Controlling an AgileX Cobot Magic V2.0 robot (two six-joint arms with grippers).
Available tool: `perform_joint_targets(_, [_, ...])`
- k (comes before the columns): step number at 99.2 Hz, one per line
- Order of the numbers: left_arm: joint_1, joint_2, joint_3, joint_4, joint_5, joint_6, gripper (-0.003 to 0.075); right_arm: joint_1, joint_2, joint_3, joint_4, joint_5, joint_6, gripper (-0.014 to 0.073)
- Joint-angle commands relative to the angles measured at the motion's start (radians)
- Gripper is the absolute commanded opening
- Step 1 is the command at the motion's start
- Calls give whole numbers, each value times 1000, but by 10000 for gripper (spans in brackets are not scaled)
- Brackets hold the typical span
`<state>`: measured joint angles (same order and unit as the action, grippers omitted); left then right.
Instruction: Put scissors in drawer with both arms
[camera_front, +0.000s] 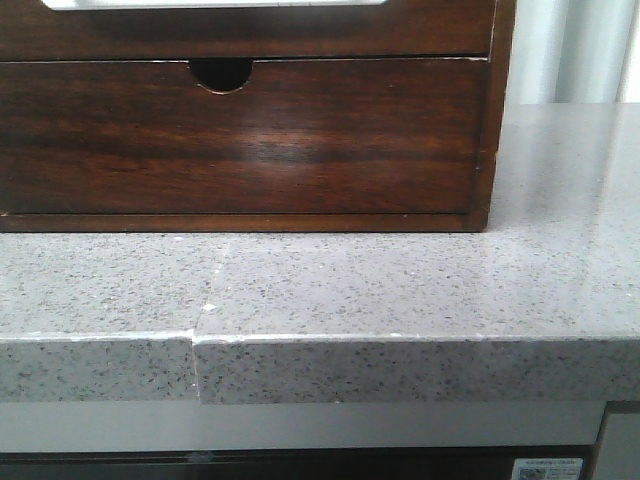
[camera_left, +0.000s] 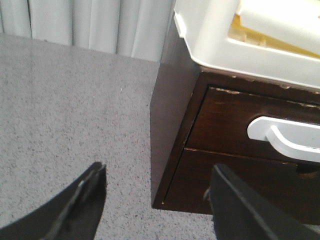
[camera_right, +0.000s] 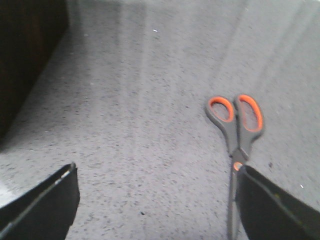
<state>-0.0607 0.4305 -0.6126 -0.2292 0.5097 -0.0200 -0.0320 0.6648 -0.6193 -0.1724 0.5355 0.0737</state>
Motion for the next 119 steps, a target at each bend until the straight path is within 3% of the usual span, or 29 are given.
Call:
perform_joint_targets(1, [3,41,-34,-68,-75,8,409,-56,30,-38,-19,-49,21,579])
perform_joint_targets(17, [3,92,-34,-328,-71,168,409,-163,94,-68,62,-24,16,576])
perform_joint_targets(43, [3,229,-34,-827,-44,429,409,-161,141,-98,74,31,-39,576])
perform_joint_targets(75, [3,466,-34,-1394,110,843,408,-161,141,-98,80,29,-39,576])
perform_joint_targets(99, [3,636,-42,-1637,320,1042,408,-161,141,-98,80,29,-39,576])
perform_joint_targets(119, [3,732,-94,-1639,383,1050,408,-161,141,-98,80,29,-39,576])
